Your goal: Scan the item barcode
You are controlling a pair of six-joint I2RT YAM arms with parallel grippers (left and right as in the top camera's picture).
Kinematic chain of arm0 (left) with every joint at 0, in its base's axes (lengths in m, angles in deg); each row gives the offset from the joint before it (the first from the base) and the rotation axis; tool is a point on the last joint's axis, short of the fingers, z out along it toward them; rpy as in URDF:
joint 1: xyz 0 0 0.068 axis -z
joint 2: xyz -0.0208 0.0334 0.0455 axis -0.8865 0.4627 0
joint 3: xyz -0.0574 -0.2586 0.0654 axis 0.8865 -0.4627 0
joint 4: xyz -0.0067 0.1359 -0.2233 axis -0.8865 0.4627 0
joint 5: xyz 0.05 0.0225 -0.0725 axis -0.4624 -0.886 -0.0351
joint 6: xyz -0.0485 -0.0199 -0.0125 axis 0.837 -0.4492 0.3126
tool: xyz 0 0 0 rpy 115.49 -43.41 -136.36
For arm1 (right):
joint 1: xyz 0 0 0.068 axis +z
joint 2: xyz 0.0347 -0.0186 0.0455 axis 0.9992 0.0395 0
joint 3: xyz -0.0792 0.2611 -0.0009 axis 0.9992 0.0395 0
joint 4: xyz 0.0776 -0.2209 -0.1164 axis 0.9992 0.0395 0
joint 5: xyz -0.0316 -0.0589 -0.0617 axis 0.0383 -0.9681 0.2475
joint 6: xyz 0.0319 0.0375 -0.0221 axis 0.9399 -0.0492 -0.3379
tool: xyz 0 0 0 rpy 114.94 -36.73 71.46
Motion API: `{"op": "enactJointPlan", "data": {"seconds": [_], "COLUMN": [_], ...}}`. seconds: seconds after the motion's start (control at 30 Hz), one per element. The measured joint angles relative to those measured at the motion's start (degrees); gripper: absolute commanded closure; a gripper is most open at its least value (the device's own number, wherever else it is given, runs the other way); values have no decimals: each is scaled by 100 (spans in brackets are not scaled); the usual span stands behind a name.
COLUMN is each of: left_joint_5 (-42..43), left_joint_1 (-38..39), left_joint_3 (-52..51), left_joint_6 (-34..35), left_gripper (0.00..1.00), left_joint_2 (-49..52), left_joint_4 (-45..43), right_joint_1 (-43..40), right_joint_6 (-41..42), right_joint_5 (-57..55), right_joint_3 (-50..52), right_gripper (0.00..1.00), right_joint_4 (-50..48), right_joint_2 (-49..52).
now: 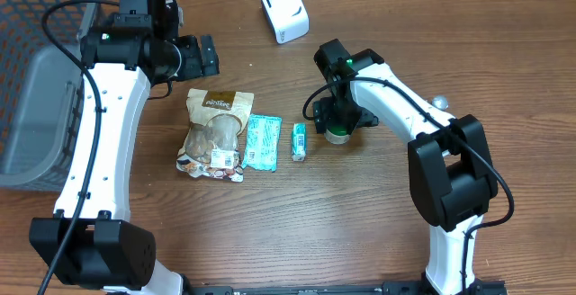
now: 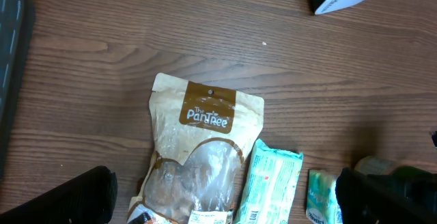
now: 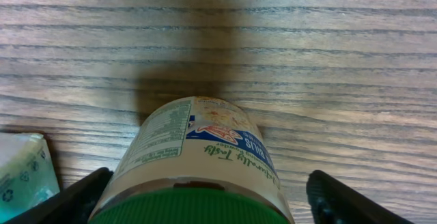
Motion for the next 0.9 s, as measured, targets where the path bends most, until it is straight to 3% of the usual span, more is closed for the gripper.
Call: {"op": "enactJointPlan", "data": {"seconds": [0.17, 0.27, 0.5, 0.67, 0.77, 0.9], "left_joint_5": [0, 0, 0, 0, 0, 0], "left_joint_1": [0, 0, 0, 0, 0, 0], "left_joint_3": [0, 0, 0, 0, 0, 0], "left_joint_6": [-2, -2, -2, -2, -2, -2], "left_gripper": [0, 0, 0, 0, 0, 0], "left_joint_2": [0, 0, 0, 0, 0, 0], "left_joint_4": [0, 0, 0, 0, 0, 0], "right_joint_1": [0, 2, 2, 2, 2, 0], "right_joint_6": [2, 0, 22, 24, 2, 26], "right_joint_5": [4, 37, 81, 105, 103, 151], "right_joint_3": [0, 0, 0, 0, 0, 0], "right_gripper": [18, 25, 27, 35, 45, 46], "right_joint_4": [66, 83, 83, 87, 87, 98], "right_joint_2": [0, 0, 0, 0, -4, -15]}}
